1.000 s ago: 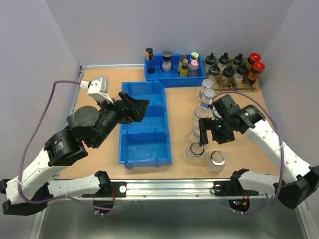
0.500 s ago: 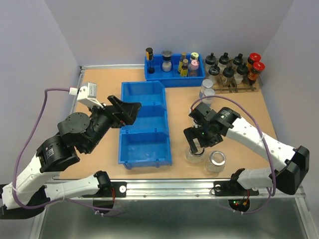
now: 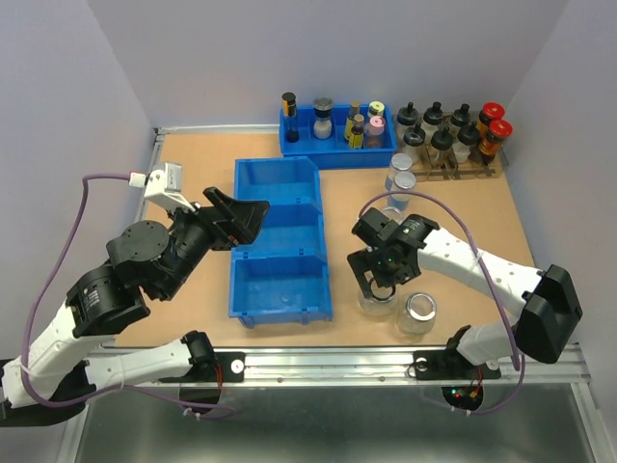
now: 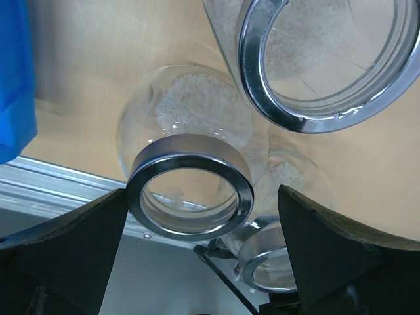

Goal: Organize the condiment bottles

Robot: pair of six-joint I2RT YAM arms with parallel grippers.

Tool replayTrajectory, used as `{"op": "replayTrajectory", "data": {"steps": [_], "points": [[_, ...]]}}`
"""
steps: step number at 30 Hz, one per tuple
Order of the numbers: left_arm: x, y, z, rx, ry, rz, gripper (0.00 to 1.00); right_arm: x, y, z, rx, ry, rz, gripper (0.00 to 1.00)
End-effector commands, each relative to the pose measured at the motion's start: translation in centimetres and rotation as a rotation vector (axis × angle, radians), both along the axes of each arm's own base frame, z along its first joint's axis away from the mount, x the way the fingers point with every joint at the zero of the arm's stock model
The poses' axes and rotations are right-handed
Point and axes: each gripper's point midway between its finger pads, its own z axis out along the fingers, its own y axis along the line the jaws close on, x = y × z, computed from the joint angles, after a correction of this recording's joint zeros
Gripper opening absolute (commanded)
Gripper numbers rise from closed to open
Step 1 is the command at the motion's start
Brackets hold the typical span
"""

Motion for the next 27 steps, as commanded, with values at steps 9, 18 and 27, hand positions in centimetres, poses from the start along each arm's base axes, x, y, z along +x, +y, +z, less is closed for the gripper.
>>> {"op": "replayTrajectory", "data": {"steps": [9,18,27], "points": [[-0.1,0.7,0.3,-0.037,-0.009,0.016,0.99,0.6,1.9,0.0,0.098,-0.037,-0.012,0.80],[-0.4,0.7,0.4,-0.054,-0.010,0.003,0.99,-0.1,1.8,1.0,0.120,-0.024,-0.014,0.30],[-0.7,1.7,1.8,-0.100,-0.043,0.016,0.99,0.5,3.6,10.7,0.248,-0.098,0.087,0.01]]}}
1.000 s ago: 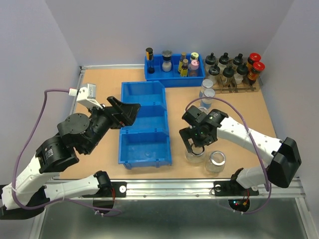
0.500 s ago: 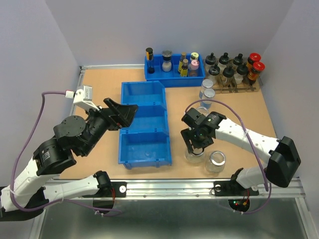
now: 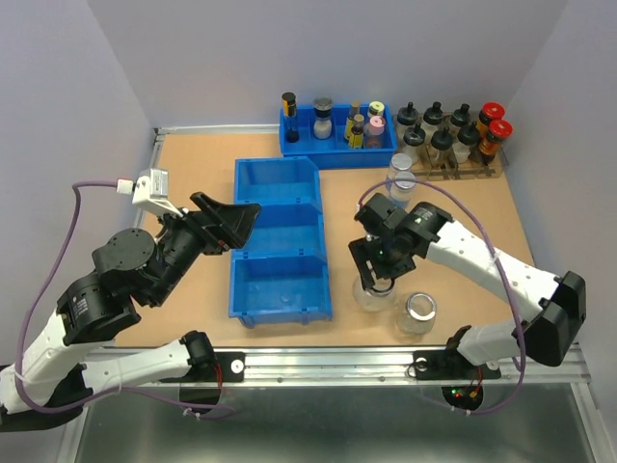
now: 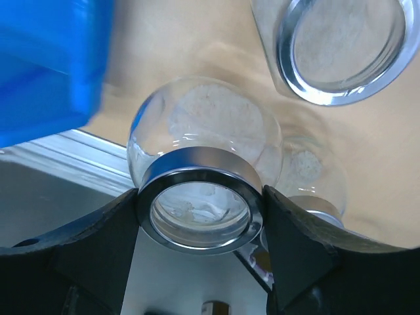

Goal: Organize the condiment bottles

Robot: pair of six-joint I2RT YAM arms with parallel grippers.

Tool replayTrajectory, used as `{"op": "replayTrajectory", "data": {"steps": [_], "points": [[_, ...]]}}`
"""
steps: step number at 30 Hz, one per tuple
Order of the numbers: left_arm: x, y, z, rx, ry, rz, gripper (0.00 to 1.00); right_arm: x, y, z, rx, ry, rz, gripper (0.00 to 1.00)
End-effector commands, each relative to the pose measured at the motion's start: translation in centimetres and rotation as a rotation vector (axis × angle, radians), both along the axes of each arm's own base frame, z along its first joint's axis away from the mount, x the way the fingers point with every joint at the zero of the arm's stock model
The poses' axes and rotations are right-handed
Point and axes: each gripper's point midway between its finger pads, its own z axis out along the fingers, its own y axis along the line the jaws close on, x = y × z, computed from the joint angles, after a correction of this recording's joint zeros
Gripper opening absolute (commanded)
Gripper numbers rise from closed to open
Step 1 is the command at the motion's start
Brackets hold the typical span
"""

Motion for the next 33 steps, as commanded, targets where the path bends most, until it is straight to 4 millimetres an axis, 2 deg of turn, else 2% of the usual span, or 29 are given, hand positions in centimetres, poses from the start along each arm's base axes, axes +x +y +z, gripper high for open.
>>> {"op": "replayTrajectory", "data": {"steps": [1,4,8,11,15,17,19,21,24,26,30,33], "points": [[0.0,0.9,1.7,-0.061,-0.038,0.023,0.99,1.9,2.8,9.3,0.178,-0.160,0.084,0.00],[-0.1,1.7,2.3,-0.076,-0.049,0.043,0.99,1.9,3.9,11.1,0.224,-0.160,0.153,0.00],[-0.2,2.8,2.7,-0.092,-0.051,0.074,0.99,2.7,5.9,11.4,0.242,-0.166,0.193,0.01],[-0.1,3.4,2.8,-0.100,-0.040,0.100,0.99,2.7,8.6,11.3,0.273,-0.152,0.229,0.00],[-0.3,3.9,2.8,-0.114,-0.040,0.108,0.99,1.5,12.8,10.9,0.295,-0.151,0.338,0.00],[-0.3,4.1,3.0,-0.121,-0.043,0.113,0.99,1.6,14.1,11.1,0.294,-0.179,0.359,0.00],[-0.3,4.3,3.0,-0.126,-0.045,0.117,0.99,1.3,15.5,10.2,0.276,-0.180,0.399,0.00],[-0.3,4.3,3.1,-0.128,-0.047,0.117,0.99,0.9,16.5,10.2,0.262,-0.197,0.441,0.01],[-0.4,4.4,3.1,-0.135,-0.049,0.117,0.99,0.4,18.1,8.8,0.214,-0.197,0.509,0.00],[-0.5,4.6,3.2,-0.140,-0.053,0.119,0.99,0.4,18.5,7.5,0.152,-0.203,0.560,0.00],[-0.5,4.6,2.9,-0.144,-0.055,0.116,0.99,-0.3,20.0,5.8,0.094,-0.243,0.660,0.01],[-0.6,4.9,3.0,-0.154,-0.061,0.118,0.99,0.1,21.3,5.1,0.059,-0.306,0.710,0.00]]}}
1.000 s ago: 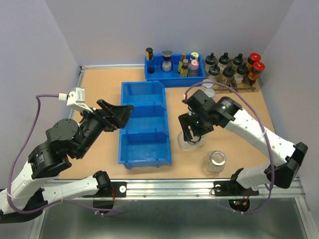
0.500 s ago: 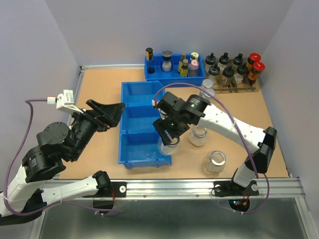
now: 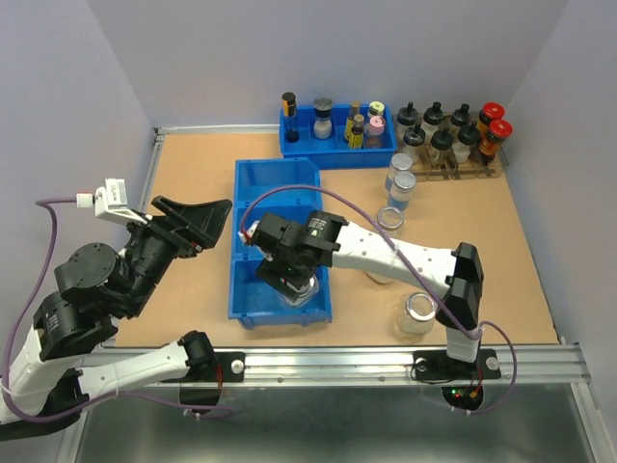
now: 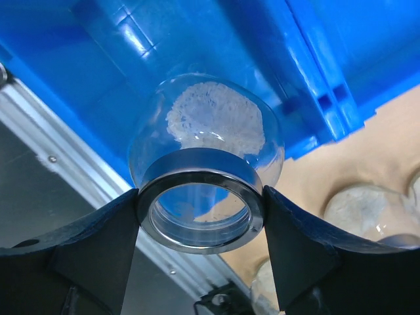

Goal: Organize the condiment bottles

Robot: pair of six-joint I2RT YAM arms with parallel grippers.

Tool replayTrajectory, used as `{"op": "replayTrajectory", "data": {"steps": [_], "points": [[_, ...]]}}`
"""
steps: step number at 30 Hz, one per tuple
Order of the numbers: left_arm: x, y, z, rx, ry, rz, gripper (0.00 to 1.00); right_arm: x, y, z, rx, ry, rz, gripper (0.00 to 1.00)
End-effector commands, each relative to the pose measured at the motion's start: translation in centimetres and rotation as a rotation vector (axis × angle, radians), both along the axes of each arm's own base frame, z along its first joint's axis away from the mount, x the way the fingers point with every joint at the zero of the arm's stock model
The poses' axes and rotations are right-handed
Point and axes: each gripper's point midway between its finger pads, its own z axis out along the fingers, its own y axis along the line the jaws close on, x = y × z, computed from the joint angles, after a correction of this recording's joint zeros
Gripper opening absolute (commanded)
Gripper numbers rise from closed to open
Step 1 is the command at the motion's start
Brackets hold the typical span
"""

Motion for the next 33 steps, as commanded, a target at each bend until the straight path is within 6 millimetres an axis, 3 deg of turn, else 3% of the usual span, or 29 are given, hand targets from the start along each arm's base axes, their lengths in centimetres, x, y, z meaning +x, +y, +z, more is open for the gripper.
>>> {"op": "replayTrajectory", "data": {"steps": [1,8,16,23,28,30,31,33], "points": [[-0.1,1.1,1.1,-0.056,-0.028,0.030,0.99,0.8,2.9,1.8,0.055,-0.149,0.114,0.00],[-0.3,1.9,1.5,-0.067,-0.049,0.038,0.99,0.2,6.5,2.0,0.141,-0.284,0.390,0.00],[-0.9,3.2,2.8,-0.096,-0.087,0.045,0.99,-2.3,10.4,1.4,0.272,-0.224,0.641,0.01],[-1.2,3.7,3.2,-0.111,-0.103,0.047,0.99,-2.6,11.8,-0.9,0.254,-0.209,0.765,0.00],[-1.2,4.0,3.1,-0.114,-0.105,0.050,0.99,-1.5,11.7,-2.5,0.188,-0.255,0.803,0.01],[-1.3,4.2,3.1,-0.114,-0.106,0.055,0.99,-1.3,11.8,-3.0,0.176,-0.260,0.814,0.10],[-1.3,4.3,3.1,-0.114,-0.106,0.058,0.99,-1.2,12.0,-3.0,0.174,-0.262,0.813,0.25],[-1.3,4.4,3.1,-0.117,-0.107,0.059,0.99,-0.9,12.2,-3.1,0.167,-0.272,0.810,0.40]]}}
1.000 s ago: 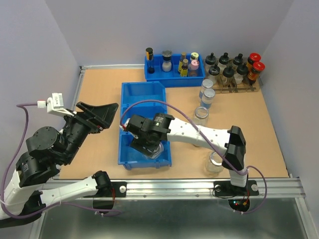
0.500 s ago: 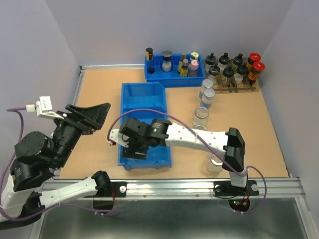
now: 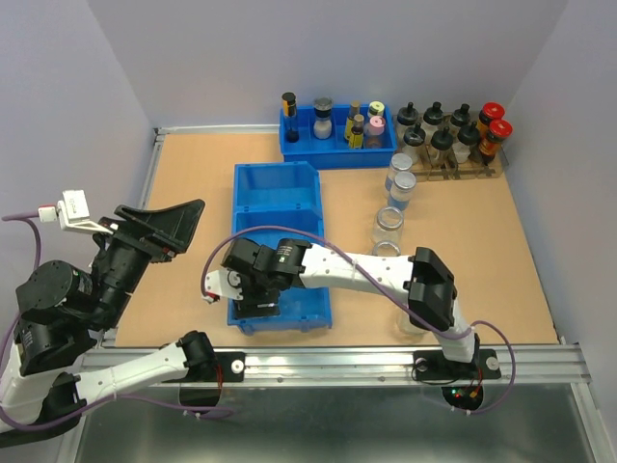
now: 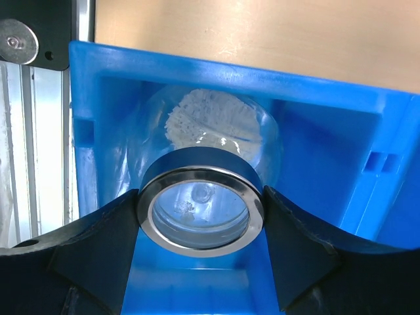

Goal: Organize the condiment bottles

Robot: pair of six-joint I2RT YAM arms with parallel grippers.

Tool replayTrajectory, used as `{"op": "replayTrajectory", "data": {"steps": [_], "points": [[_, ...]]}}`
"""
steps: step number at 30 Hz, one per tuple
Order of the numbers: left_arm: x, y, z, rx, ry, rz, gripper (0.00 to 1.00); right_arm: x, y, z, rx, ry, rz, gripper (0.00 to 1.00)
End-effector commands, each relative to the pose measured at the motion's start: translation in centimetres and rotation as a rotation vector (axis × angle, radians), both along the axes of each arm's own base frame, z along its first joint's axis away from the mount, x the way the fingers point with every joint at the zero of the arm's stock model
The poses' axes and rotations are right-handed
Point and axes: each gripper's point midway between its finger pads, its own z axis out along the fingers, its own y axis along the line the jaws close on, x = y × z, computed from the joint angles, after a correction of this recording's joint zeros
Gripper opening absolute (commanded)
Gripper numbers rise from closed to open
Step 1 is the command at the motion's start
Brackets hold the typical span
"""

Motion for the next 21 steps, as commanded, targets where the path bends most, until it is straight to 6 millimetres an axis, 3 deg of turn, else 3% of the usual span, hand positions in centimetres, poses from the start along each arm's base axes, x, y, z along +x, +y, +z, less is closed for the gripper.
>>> {"op": "replayTrajectory", "data": {"steps": [1,3,4,8,9,11,15,16,18,20,21], "points": [[-0.1,1.1,1.1,-0.043,-0.031,0.031,0.99,0.9,2.8,3.0,0.104,-0.080,0.035,0.49],[-0.1,1.1,1.2,-0.045,-0.031,0.030,0.99,1.3,3.1,3.6,0.123,-0.091,0.012,0.94],[-0.1,1.1,1.2,-0.045,-0.032,0.029,0.99,1.7,3.4,4.0,0.142,-0.106,-0.013,1.00],[0.0,1.1,1.4,-0.049,-0.037,0.033,0.99,2.6,4.0,6.0,0.218,-0.123,-0.102,1.00],[0.0,1.0,1.5,-0.051,-0.038,0.030,0.99,2.9,4.3,7.8,0.279,-0.121,-0.136,1.00],[0.0,1.0,1.6,-0.052,-0.041,0.030,0.99,3.6,4.0,8.7,0.322,-0.119,-0.212,1.00],[-0.1,0.9,2.0,-0.059,-0.052,0.025,0.99,5.5,2.4,12.9,0.443,-0.142,-0.405,1.00],[-0.1,0.8,2.1,-0.059,-0.053,0.021,0.99,6.6,1.4,13.6,0.453,-0.181,-0.495,1.00],[-0.2,0.3,2.3,-0.055,-0.066,0.002,0.99,6.8,-1.1,15.4,0.502,-0.160,-0.634,1.00],[0.0,-0.7,2.4,-0.036,-0.070,-0.024,0.99,8.1,-4.9,16.7,0.541,-0.204,-0.856,1.00],[0.0,-1.3,2.3,-0.021,-0.069,-0.038,0.99,7.8,-7.2,19.2,0.605,-0.180,-0.922,1.00]]}}
